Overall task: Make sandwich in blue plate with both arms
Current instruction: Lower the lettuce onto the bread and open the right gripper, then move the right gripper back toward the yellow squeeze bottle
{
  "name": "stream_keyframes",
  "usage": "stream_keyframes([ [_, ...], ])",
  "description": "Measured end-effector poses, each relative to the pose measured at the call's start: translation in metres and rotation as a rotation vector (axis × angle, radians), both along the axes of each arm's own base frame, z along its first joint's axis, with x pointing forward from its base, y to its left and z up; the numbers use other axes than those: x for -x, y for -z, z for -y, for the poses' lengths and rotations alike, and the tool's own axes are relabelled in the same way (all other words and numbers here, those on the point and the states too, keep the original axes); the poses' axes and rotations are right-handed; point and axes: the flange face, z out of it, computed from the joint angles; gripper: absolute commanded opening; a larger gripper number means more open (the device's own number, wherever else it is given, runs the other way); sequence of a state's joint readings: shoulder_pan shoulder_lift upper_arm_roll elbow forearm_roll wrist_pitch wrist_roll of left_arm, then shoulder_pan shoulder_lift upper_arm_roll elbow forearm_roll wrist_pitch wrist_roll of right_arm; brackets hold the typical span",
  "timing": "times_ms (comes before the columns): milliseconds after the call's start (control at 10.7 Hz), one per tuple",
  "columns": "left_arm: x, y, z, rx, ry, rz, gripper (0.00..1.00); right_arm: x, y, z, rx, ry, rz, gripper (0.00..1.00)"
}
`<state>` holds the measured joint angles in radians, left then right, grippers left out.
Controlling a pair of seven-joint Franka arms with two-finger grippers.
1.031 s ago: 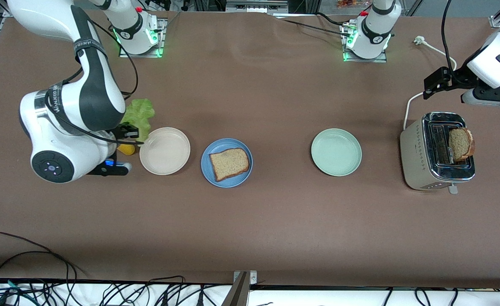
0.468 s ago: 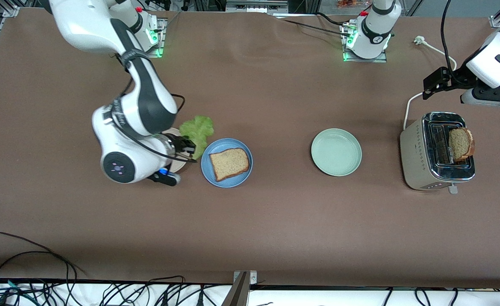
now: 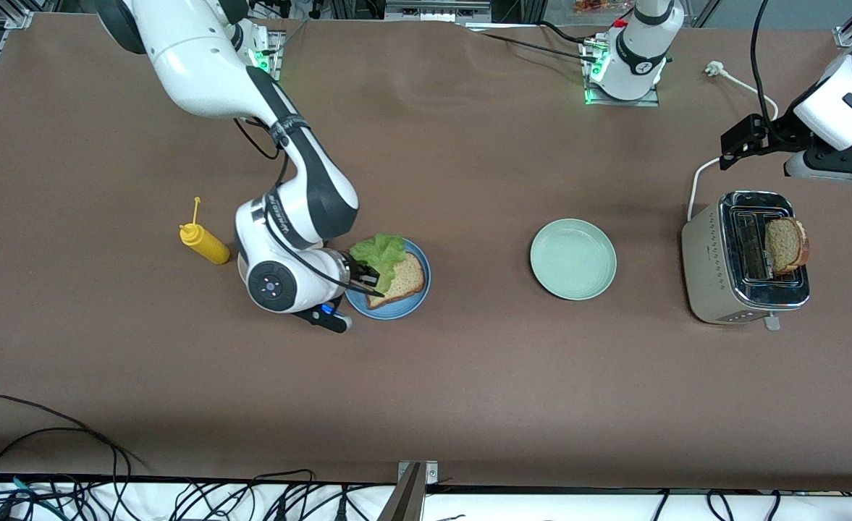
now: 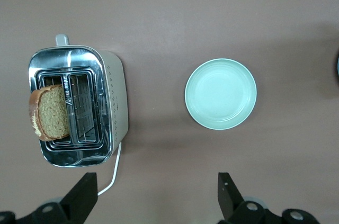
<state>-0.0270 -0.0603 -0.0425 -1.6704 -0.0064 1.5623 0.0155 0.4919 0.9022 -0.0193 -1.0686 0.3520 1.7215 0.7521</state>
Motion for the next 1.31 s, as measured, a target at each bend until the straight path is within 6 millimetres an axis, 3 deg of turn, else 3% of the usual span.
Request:
stream_keyframes([
  [94,0.0,0.0,0.0,0.0,0.0,0.001,1.0,0.003,0.016,-0.009,-0.011,0.003,-0.003,0.03],
  [187,0.0,0.0,0.001,0.0,0.001,0.002,1.0,0.008,0.028,-0.017,-0.012,0.001,-0.011,0.45],
  [281,0.0,0.0,0.001,0.0,0.001,0.002,1.0,0.01,0.034,-0.023,-0.013,-0.001,-0.005,0.99],
  [468,0.0,0.0,0.001,0.0,0.001,0.002,1.0,0.008,0.032,-0.024,-0.017,0.004,0.014,1.0],
  [749,0.0,0.0,0.001,0.0,0.002,0.003,1.0,-0.011,0.014,-0.002,-0.006,0.038,0.057,1.0],
  [937,0.0,0.0,0.001,0.0,0.003,0.003,1.0,-0.022,-0.015,0.019,0.019,0.043,0.095,1.0],
  [1124,0.0,0.0,0.002,0.0,0.003,0.003,1.0,-0.023,-0.052,0.041,0.083,-0.086,0.124,1.0],
  [1312,0.0,0.0,0.002,0.0,0.003,0.003,1.0,-0.022,-0.092,0.079,0.103,-0.218,0.1,1.0],
])
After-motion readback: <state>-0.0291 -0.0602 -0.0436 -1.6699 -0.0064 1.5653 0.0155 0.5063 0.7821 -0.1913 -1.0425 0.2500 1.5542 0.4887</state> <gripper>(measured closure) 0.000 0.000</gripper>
